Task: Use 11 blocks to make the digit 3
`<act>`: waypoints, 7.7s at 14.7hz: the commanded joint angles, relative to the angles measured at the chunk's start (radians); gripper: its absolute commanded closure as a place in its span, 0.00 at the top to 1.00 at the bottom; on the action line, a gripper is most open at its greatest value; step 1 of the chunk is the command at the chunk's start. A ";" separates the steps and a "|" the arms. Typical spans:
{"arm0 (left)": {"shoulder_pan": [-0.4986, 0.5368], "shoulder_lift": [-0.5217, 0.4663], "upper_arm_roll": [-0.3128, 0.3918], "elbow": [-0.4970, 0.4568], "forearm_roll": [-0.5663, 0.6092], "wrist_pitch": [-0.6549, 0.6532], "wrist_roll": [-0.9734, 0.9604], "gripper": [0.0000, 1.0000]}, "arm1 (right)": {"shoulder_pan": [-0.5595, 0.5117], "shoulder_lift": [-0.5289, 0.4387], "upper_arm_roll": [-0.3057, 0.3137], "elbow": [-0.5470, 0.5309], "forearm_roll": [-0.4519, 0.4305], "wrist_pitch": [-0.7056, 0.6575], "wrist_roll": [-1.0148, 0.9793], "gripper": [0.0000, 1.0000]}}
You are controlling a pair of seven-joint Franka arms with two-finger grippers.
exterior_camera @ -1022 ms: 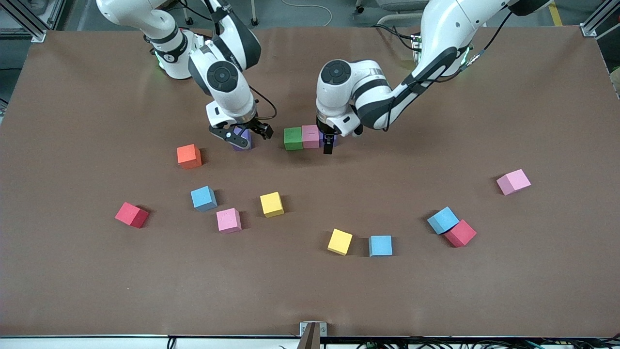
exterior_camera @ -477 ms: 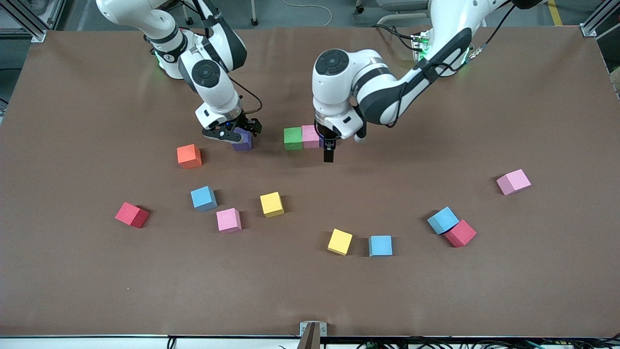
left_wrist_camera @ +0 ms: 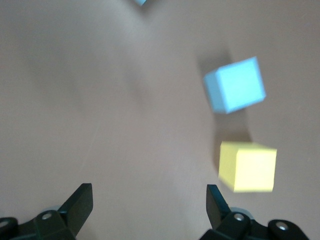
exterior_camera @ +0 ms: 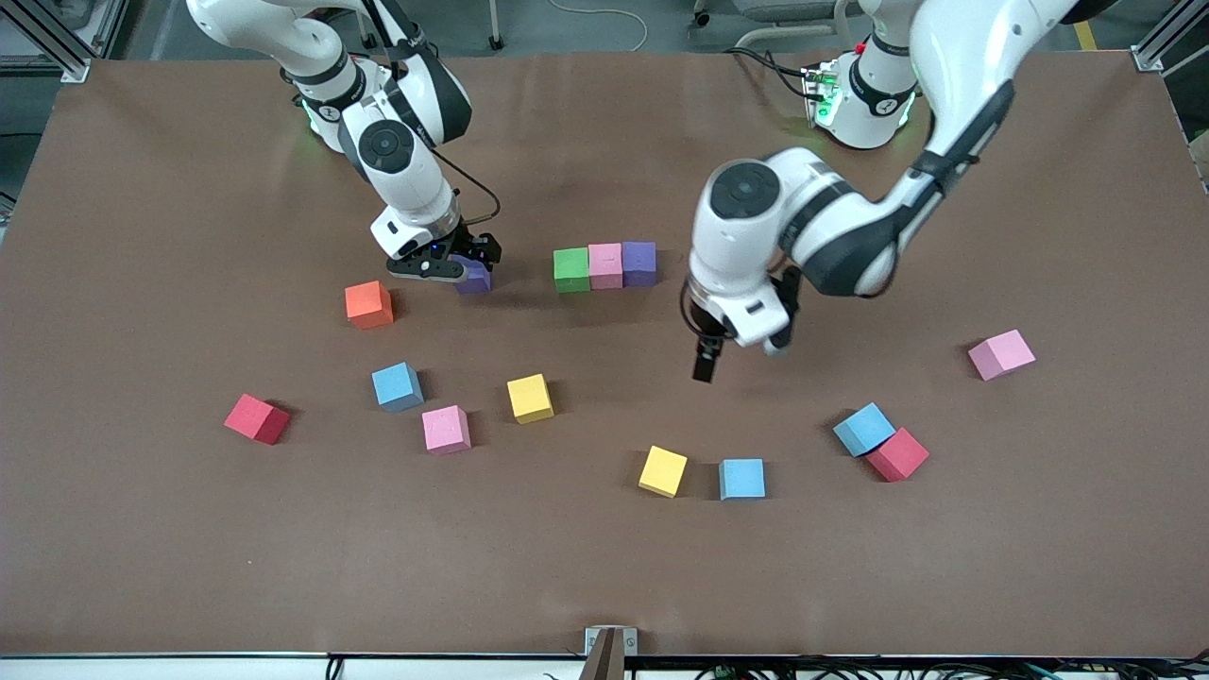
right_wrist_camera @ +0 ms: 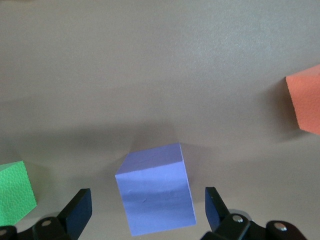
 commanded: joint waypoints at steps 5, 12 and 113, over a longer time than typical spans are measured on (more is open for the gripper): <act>-0.006 0.136 0.127 0.207 0.006 -0.018 0.472 1.00 | -0.011 0.068 0.011 -0.030 -0.002 0.105 -0.027 1.00; 0.126 0.125 0.170 0.186 -0.006 -0.054 0.951 1.00 | -0.009 0.082 0.015 -0.018 0.000 0.097 0.013 0.02; -0.014 0.202 0.094 0.213 -0.151 -0.113 0.533 0.15 | 0.120 0.359 0.016 0.678 0.004 -0.324 0.061 1.00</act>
